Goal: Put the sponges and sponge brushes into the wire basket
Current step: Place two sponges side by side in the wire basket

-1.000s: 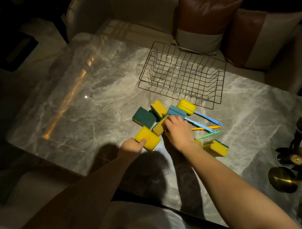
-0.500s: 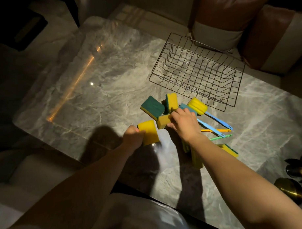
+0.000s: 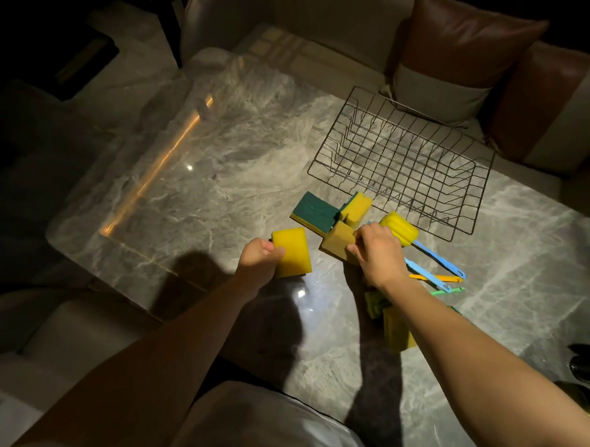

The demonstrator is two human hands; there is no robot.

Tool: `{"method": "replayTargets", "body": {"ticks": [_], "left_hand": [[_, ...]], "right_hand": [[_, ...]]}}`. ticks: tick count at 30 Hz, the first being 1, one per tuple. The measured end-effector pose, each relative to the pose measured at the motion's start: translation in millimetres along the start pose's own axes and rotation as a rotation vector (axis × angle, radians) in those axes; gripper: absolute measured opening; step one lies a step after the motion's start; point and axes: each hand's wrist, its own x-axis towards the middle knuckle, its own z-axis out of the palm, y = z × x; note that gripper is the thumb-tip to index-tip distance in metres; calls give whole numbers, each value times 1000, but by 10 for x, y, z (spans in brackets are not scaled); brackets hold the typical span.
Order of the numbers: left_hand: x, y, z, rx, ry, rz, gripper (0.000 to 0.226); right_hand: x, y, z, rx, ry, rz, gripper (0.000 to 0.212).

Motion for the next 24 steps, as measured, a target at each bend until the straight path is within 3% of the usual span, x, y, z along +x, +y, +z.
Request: {"method": "replayTargets", "body": {"ticks": [6, 15, 24], "left_hand": [[230, 542, 22, -47, -18, 93, 18], [666, 1588, 258, 37, -156, 273, 14], [1281, 2430, 841, 214, -230, 358, 30]], "right_hand": [[76, 12, -351, 319, 45, 8, 22], [487, 278, -1008, 843, 260, 377, 16], [1160, 825, -1199, 1072, 407, 656, 16]]}}
